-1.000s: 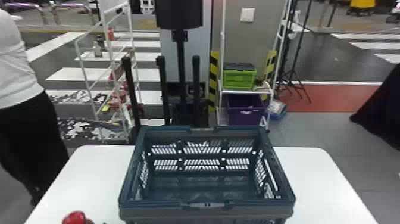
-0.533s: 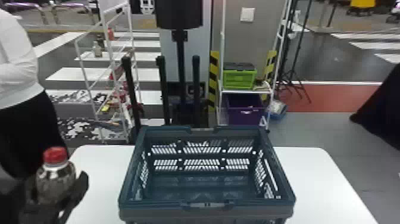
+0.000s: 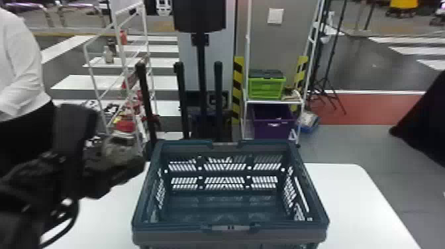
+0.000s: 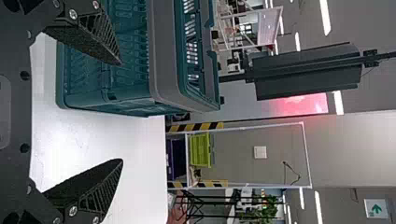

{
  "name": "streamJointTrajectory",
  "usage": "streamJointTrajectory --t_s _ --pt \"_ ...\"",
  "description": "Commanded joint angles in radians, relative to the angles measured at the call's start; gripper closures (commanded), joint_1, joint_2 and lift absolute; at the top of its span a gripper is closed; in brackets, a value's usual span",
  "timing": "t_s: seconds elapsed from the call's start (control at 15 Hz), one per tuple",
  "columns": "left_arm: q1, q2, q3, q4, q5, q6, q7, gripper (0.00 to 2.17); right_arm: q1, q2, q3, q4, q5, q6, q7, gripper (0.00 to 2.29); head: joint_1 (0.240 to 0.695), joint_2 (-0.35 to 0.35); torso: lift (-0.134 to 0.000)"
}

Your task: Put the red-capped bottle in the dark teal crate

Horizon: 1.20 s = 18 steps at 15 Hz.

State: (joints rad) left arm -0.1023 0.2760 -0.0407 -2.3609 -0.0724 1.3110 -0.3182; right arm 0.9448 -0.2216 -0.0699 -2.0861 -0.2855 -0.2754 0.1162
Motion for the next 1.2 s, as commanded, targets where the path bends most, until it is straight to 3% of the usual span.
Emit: streamJointTrajectory --t_s 0.0,0.13,0.33,0.47,0.6,0.87,1.0,1.13 --pt "-0.201 0.009 -0.159 0.190 -0.055 0.093 -0.130 1.97 0.005 0.005 -0.001 0.001 0.002 -0.001 0.000 0.15 0.499 0.000 0.000" --pt "-0.364 0.005 -0.311 0.410 -0.113 0.090 -0.277 1.97 0.011 0.010 -0.002 0.003 0.002 -0.001 0.000 0.15 0.499 0.000 0.000" --pt "-0.525 -0.017 -0.464 0.706 -0.139 -0.023 -0.438 1.97 0.014 0.015 -0.002 0.009 0.002 -0.001 0.000 0.15 0.499 0.000 0.000" --pt "-0.591 -0.050 -0.536 0.888 -0.161 -0.146 -0.502 1.97 0.015 0.015 -0.004 0.014 0.002 -0.001 0.000 0.15 0.499 0.000 0.000" --pt "-0.626 -0.110 -0.554 1.066 -0.216 -0.275 -0.578 1.97 0.017 0.015 -0.002 0.017 0.000 -0.004 0.000 0.15 0.499 0.000 0.000" --pt "-0.680 -0.189 -0.607 1.348 -0.299 -0.532 -0.613 1.97 0.017 0.016 -0.002 0.020 0.000 -0.014 0.000 0.15 0.499 0.000 0.000" --pt "-0.711 -0.208 -0.685 1.460 -0.311 -0.588 -0.607 1.97 0.017 0.016 -0.001 0.020 0.002 -0.017 0.000 0.15 0.499 0.000 0.000" --pt "-0.718 -0.230 -0.703 1.537 -0.345 -0.674 -0.610 1.97 0.017 0.016 -0.001 0.021 0.002 -0.023 0.000 0.15 0.499 0.000 0.000"
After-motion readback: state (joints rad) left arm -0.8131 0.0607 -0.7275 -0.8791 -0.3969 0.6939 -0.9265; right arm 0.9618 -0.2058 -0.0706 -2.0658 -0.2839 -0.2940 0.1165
